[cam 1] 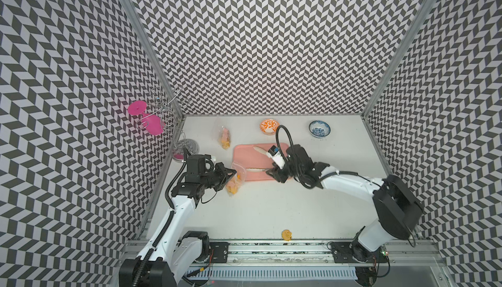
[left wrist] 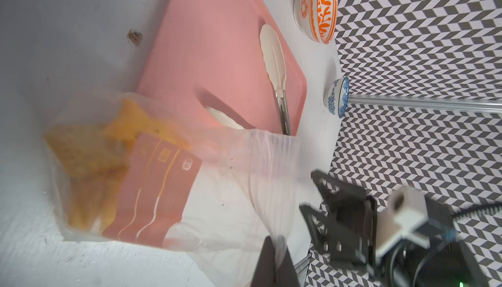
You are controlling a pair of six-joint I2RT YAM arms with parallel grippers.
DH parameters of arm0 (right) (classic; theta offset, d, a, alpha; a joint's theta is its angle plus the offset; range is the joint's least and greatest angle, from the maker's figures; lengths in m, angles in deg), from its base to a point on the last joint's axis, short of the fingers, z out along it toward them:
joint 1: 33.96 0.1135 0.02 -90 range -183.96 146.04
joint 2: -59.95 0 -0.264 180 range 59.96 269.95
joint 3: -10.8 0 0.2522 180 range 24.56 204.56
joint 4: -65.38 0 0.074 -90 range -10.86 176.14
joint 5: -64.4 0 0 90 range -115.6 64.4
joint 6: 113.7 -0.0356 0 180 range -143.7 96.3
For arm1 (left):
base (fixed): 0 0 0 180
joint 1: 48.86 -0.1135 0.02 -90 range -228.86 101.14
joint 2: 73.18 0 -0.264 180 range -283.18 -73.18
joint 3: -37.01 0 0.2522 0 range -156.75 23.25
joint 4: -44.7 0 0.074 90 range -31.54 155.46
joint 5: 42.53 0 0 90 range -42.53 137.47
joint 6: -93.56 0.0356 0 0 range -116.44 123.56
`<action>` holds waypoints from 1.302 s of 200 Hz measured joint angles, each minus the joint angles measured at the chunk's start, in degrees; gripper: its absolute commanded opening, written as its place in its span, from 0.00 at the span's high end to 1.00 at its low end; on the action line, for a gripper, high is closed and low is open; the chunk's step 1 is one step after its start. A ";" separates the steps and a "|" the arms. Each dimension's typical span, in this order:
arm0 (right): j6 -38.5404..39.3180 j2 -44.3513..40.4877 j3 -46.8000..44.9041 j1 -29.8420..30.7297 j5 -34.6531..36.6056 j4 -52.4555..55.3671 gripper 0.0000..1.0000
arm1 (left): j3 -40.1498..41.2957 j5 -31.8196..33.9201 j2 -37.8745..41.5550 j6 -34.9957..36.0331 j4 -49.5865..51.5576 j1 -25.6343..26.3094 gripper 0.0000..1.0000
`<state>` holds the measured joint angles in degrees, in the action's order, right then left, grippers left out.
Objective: Put the cookies into a resealable bag to prevent moisture
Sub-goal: Place the clamp on the tray, then adjust the ziploc bag at the center of the board.
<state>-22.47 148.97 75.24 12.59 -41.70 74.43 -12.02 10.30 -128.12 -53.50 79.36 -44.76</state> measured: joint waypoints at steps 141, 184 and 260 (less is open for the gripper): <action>-14.03 18.64 3.28 12.96 6.60 -30.67 0.60 | 0.00 1.97 0.48 -0.92 -0.28 0.04 1.00; -14.75 19.45 3.37 12.96 8.66 -30.45 0.71 | 0.00 1.95 0.46 -0.87 -0.31 0.04 1.00; -14.51 19.45 4.42 12.96 9.11 -29.81 0.73 | 0.00 1.99 0.26 0.66 -0.26 0.04 1.00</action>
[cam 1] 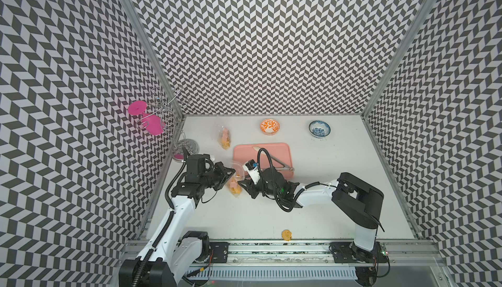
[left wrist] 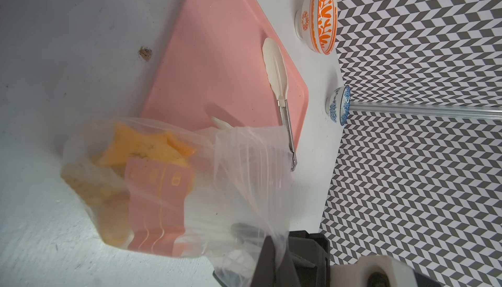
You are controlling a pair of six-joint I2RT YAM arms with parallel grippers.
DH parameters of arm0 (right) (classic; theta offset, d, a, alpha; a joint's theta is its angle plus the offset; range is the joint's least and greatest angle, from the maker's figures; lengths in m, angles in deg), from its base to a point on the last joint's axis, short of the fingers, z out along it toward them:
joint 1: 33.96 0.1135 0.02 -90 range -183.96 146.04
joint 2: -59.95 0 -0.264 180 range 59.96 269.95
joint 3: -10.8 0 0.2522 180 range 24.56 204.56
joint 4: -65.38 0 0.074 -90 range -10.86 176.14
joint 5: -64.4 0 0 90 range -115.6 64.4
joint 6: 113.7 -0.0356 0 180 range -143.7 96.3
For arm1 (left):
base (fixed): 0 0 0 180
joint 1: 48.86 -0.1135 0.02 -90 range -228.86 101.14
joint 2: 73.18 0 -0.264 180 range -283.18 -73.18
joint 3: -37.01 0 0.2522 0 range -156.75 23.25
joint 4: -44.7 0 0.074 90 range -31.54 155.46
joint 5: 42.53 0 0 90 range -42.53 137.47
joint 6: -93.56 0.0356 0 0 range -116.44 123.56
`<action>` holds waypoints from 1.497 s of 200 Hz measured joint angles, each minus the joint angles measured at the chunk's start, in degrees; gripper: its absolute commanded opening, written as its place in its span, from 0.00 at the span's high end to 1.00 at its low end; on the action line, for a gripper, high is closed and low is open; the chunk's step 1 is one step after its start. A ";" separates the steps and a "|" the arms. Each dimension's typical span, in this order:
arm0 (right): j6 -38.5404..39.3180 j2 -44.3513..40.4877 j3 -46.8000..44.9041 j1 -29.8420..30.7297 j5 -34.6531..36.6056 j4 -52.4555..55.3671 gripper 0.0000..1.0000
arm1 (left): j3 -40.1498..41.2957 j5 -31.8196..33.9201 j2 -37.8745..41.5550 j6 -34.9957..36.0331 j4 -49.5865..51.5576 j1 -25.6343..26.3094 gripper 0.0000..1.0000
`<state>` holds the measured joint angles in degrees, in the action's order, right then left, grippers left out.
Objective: Put the cookies into a resealable bag to prevent moisture
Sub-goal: Adjust the ziploc bag at the center of the board.
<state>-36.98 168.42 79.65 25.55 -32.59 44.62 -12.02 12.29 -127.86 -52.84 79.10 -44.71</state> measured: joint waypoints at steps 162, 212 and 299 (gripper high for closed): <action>15.04 -9.79 -0.09 -2.29 -6.01 13.27 1.00 | -6.56 6.86 4.50 13.20 4.55 -0.02 0.47; 34.36 -13.77 -0.28 -8.98 -17.35 30.08 0.99 | -8.13 7.15 9.60 34.45 2.89 1.22 0.39; 54.93 -20.24 -2.01 -17.40 -23.17 43.32 0.96 | -10.34 -10.25 -1.42 85.72 6.29 9.16 0.26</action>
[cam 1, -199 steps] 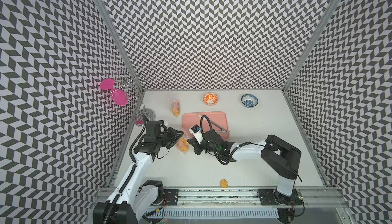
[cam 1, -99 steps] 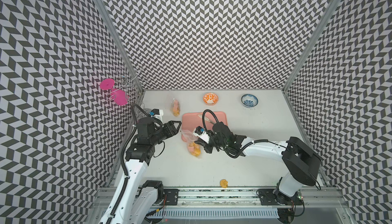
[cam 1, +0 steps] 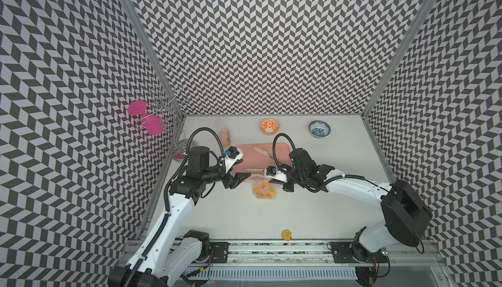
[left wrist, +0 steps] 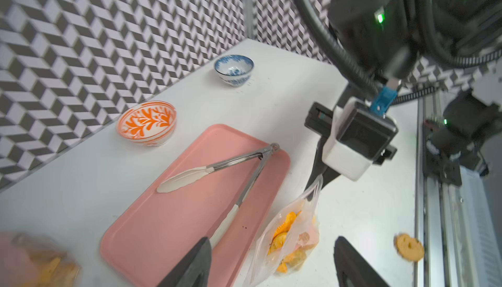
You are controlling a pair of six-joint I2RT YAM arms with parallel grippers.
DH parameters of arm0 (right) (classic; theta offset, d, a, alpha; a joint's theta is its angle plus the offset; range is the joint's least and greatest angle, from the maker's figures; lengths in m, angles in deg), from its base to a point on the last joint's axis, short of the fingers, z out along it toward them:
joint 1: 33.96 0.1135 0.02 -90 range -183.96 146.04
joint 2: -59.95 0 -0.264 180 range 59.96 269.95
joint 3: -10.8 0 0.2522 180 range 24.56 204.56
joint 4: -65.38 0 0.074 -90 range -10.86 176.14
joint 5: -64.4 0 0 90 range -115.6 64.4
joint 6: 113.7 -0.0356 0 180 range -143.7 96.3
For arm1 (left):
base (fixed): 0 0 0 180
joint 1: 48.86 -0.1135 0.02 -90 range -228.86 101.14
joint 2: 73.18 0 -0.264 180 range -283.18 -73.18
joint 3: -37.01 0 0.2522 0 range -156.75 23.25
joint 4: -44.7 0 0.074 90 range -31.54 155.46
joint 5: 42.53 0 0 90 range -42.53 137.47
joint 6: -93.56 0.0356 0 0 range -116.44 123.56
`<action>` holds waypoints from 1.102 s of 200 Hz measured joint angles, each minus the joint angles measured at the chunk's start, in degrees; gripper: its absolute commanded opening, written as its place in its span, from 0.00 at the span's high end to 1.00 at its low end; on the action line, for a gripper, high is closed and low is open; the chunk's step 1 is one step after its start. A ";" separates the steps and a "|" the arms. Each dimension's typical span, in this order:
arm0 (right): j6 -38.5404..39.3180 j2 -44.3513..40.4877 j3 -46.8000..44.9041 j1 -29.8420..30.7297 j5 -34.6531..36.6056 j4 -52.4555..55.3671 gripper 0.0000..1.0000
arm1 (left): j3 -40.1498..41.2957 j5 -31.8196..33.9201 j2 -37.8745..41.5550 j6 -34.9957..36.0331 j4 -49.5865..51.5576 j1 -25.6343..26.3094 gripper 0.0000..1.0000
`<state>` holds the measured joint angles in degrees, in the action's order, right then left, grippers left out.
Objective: Put the cookies into a resealable bag to prevent moisture
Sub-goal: Adjust the ziploc bag at the center of the board, then close the ziploc bag at the center of the board.
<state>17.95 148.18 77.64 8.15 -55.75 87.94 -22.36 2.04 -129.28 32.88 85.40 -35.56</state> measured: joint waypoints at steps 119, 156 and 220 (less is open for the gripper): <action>0.31 1.16 -1.05 -5.14 -9.35 -3.50 0.92 | -0.61 3.98 -18.80 14.75 -6.86 12.83 0.31; -1.84 1.16 -3.06 -6.32 -11.58 -6.03 0.92 | -2.80 2.84 -22.25 14.91 -7.19 13.18 0.45; -6.84 1.14 -5.46 -7.43 -15.76 -12.00 0.88 | -5.51 0.96 -25.92 14.34 -6.84 13.44 0.70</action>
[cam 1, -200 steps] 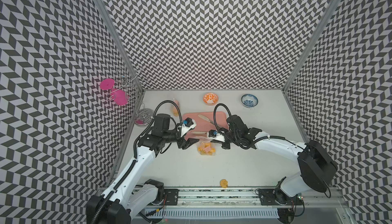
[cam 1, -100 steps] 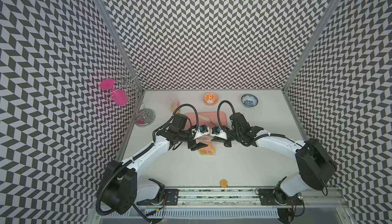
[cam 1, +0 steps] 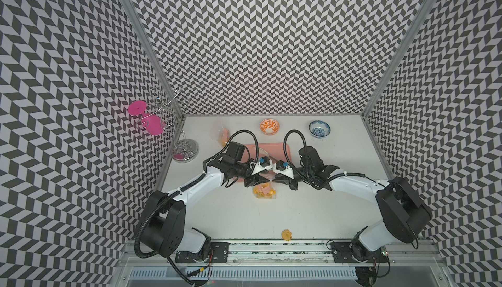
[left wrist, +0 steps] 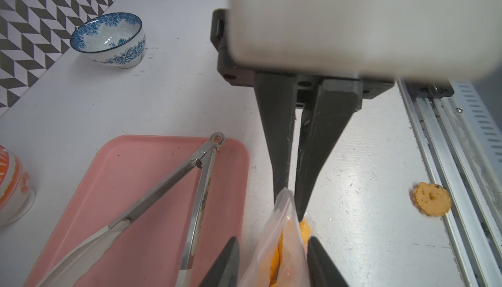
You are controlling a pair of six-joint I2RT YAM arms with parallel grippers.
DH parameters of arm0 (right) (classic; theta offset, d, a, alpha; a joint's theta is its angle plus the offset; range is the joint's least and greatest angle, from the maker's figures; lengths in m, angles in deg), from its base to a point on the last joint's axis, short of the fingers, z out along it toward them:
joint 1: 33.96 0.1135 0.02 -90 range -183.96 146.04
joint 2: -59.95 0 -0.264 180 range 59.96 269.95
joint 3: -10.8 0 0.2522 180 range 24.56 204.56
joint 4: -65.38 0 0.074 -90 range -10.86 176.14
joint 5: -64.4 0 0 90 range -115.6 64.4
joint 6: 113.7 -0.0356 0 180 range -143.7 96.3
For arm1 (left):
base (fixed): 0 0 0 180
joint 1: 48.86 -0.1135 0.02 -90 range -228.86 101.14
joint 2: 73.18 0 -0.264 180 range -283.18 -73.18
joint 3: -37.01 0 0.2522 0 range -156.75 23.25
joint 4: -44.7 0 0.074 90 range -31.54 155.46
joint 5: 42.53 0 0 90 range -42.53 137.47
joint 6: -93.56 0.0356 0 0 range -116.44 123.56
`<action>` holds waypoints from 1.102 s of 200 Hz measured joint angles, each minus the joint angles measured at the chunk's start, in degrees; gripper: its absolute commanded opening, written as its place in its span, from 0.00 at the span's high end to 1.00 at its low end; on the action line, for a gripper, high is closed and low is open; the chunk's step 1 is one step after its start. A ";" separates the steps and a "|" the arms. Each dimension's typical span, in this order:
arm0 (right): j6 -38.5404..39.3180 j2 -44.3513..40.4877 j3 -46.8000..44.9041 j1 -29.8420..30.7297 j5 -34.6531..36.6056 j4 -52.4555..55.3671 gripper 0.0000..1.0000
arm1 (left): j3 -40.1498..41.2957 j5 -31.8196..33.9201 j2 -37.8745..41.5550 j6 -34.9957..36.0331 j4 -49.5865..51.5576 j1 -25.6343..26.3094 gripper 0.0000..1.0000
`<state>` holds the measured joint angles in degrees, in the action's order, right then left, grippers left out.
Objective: Put the cookies into a resealable bag to prevent moisture
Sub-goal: Close the ziploc bag at the center of the board.
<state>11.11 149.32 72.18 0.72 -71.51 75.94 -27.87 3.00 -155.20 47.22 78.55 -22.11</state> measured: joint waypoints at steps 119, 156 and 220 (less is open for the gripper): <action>-5.88 -0.04 -1.49 -0.74 -3.80 -6.64 0.91 | -2.40 -1.22 -1.64 0.42 3.78 0.57 0.95; -5.27 0.92 -1.49 -0.74 -3.34 -5.81 0.90 | -3.23 -3.63 -1.66 0.24 4.63 -0.57 0.96; -7.15 1.42 -1.46 -0.81 -4.00 -6.80 0.89 | -3.34 -5.33 -1.66 0.24 5.53 -0.92 0.96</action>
<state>3.96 150.74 70.71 -0.09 -75.51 69.14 -31.21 -2.33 -156.86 47.46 84.08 -23.03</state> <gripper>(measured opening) 0.107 0.047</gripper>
